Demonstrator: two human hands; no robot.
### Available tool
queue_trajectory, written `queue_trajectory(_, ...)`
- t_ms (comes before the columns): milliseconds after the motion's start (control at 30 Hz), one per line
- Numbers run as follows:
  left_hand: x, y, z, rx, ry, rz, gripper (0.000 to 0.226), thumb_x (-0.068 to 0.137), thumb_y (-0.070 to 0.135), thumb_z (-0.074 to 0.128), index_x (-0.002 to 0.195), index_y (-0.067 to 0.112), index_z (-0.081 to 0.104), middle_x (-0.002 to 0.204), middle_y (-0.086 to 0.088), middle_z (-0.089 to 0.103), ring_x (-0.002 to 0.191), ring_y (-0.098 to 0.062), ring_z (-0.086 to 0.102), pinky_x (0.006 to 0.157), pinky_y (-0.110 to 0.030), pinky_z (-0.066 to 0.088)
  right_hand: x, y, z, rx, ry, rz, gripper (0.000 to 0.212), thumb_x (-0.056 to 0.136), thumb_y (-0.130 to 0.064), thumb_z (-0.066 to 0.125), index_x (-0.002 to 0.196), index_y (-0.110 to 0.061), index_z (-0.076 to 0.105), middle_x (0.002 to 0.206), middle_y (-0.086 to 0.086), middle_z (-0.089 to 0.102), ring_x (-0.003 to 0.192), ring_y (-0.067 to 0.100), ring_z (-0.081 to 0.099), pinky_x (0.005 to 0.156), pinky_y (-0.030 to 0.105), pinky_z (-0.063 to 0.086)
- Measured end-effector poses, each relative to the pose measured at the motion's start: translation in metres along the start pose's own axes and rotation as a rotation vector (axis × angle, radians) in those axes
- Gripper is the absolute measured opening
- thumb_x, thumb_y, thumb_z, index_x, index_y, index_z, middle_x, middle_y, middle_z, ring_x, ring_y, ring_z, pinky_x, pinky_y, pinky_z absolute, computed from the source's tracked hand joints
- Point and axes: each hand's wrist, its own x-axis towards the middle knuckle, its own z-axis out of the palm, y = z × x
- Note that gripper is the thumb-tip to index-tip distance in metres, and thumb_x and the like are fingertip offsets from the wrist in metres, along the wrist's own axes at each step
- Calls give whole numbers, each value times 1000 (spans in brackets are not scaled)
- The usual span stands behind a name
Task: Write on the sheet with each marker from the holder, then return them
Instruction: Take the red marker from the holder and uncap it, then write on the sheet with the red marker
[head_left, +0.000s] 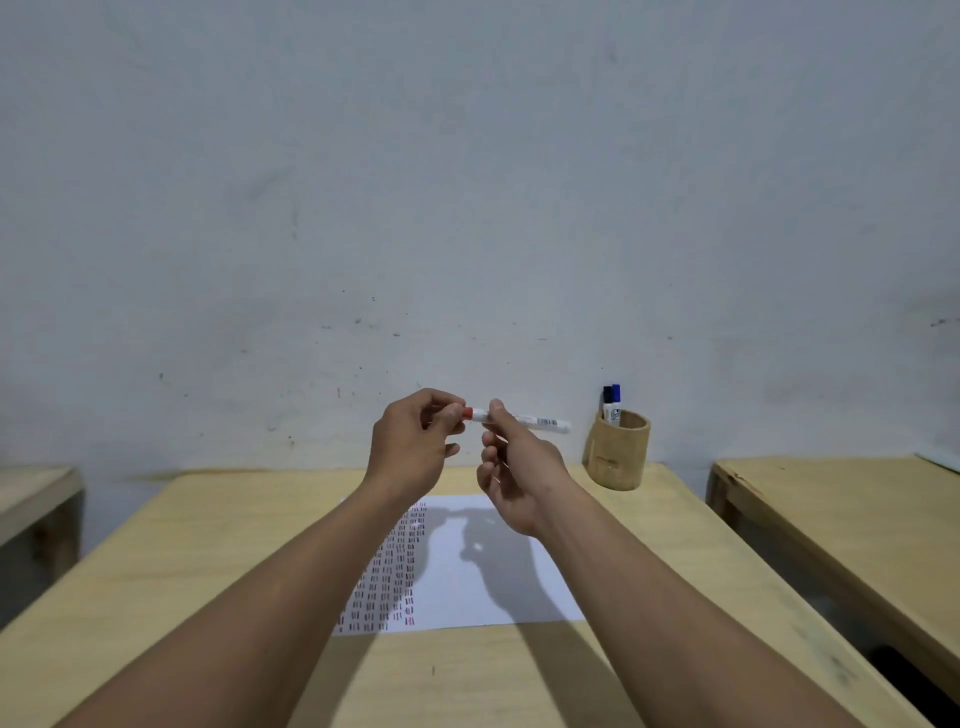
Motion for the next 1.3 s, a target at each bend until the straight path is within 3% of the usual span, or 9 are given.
queue_trajectory(200,-2,-7,-23,97,7,-14,18,98,15,61,95,6,76,89,-9,78,86,-18,76,77,-35,64,5,22,17,135,-24,-42,16,95,-12,71,82,-4,65,60,3,60,45,8,55,48,14,53)
queue_trajectory(367,5,-20,-51,158,76,-69,16,97,18,63,91,12,76,86,-4,78,85,-20,76,75,-36,64,13,38,26,34,35,-115,13,94,-17,72,85,-9,67,64,0,62,50,6,57,50,18,54)
queue_trajectory(533,11,-49,-96,508,121,-72,3,86,16,74,84,15,74,73,2,77,77,-16,73,74,-28,57,20,51,24,-183,41,-112,19,94,-23,71,79,-13,67,66,-2,61,49,4,54,50,20,52)
queue_trajectory(733,7,-97,-123,729,154,-140,15,89,6,65,80,7,77,75,-3,73,65,-16,64,50,-15,42,28,65,21,-304,30,-112,18,94,-23,70,80,-13,66,68,-2,59,58,8,53,53,23,52)
queue_trajectory(900,7,-118,-125,842,116,-179,22,93,6,58,102,9,78,77,2,72,74,-19,67,76,-31,54,36,69,17,-395,10,-133,16,95,-26,69,86,-12,69,73,-1,59,61,8,54,56,25,53)
queue_trajectory(967,6,-117,-125,886,114,-153,28,95,9,58,117,10,74,92,-5,76,89,-25,70,83,-33,54,39,70,16,-411,10,-143,15,95,-25,69,89,-11,71,76,0,61,63,10,55,53,24,53)
queue_trajectory(1133,-11,-107,-124,951,138,-166,41,100,25,52,140,20,57,124,-9,70,114,-34,64,82,-36,48,44,70,8,-456,30,-205,11,93,-14,67,86,-7,71,77,7,64,61,14,58,50,23,55)
queue_trajectory(1233,-27,-102,-129,1021,61,-176,44,103,36,43,144,23,52,135,-9,65,125,-34,57,94,-42,46,49,75,2,-621,79,-305,13,90,-16,70,83,-5,72,72,6,67,59,15,62,51,24,54)
queue_trajectory(1300,-35,-100,-136,1078,-36,-245,48,104,44,32,147,28,48,144,-9,57,136,-33,48,107,-48,37,52,81,-4,-782,114,-342,19,87,-21,70,86,-3,74,69,5,69,58,14,62,50,25,53)
